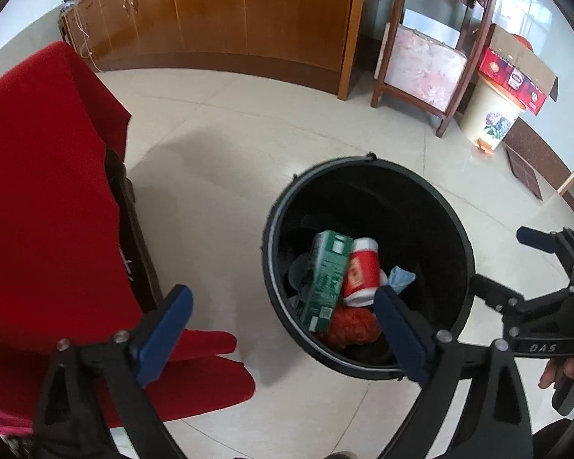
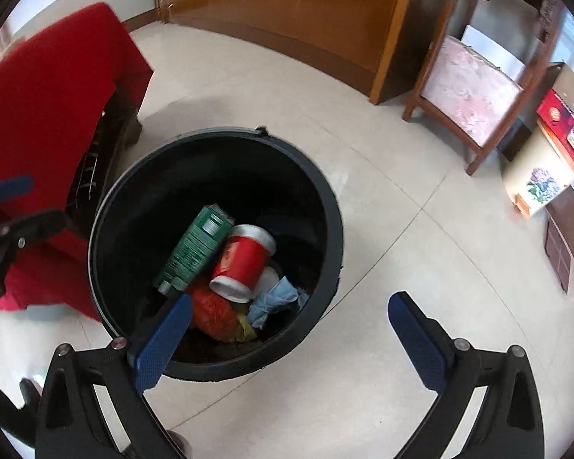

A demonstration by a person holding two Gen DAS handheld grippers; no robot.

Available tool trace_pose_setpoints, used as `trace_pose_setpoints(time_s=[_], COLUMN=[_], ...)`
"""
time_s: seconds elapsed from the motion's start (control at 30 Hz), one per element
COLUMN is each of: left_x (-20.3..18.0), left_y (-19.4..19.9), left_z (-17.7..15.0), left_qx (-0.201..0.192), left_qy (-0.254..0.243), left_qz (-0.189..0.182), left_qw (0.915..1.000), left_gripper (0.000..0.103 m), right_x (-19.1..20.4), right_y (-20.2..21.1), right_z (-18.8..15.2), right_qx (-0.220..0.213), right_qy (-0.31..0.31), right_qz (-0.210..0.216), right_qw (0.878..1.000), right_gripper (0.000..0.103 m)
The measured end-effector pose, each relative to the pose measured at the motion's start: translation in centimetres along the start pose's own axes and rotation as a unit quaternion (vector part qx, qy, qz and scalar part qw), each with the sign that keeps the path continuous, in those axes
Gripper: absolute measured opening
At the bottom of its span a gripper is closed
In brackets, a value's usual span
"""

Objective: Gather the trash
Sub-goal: 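Open the left tool to drop the carton while the right tool drops the cup into the bin, then move both open tools back to the remaining table items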

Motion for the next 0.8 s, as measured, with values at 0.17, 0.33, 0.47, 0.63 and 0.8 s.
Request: trace_pose_setpoints(time_s=[0.17, 0.33, 0.47, 0.63, 0.8], left_x=[0.1, -0.1, -0.3, -0.1, -0.1], left_y=[1.4, 2.6, 4.1, 6.3, 9.0], left_z=[0.6, 1.1, 1.4, 1.8, 1.7], left_qx=[-0.017, -0.028, -0.036, -0.049, -0.075], left_qy=[-0.002, -0.007, -0.009, -0.006, -0.009], left_qz=[0.014, 0.012, 0.012, 0.011, 0.004], left_qw=[0.9997, 0.9995, 0.9992, 0.9987, 0.9971], left_gripper=[0.103, 0.103, 0.103, 0.103, 0.103], right_x=[-0.2, 0.1, 0.1, -0.1, 0.4], right_y=[1.9, 3.7, 5.3, 7.6, 10.4], right_z=[0.9, 1.6, 2.1, 2.8, 3.6], right_qx=[-0.018, -0.028, -0.037, -0.050, -0.069], right_qy=[-0.010, -0.011, -0.015, -0.031, -0.041], right_qz=[-0.005, -0.008, -0.012, -0.023, -0.031], right_qw=[1.000, 1.000, 0.999, 0.998, 0.996], right_gripper=[0.103, 0.103, 0.103, 0.103, 0.103])
Point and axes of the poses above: each gripper's, at about its wrist camera, not at the fingertips, and y roughly against the way its jaws point, x to its left, z to its top, the point moved 3 cm from there along -y, roughly the way its jaws point, and after that the axes turned 12 degrees about -z, right-handed, at the moved point
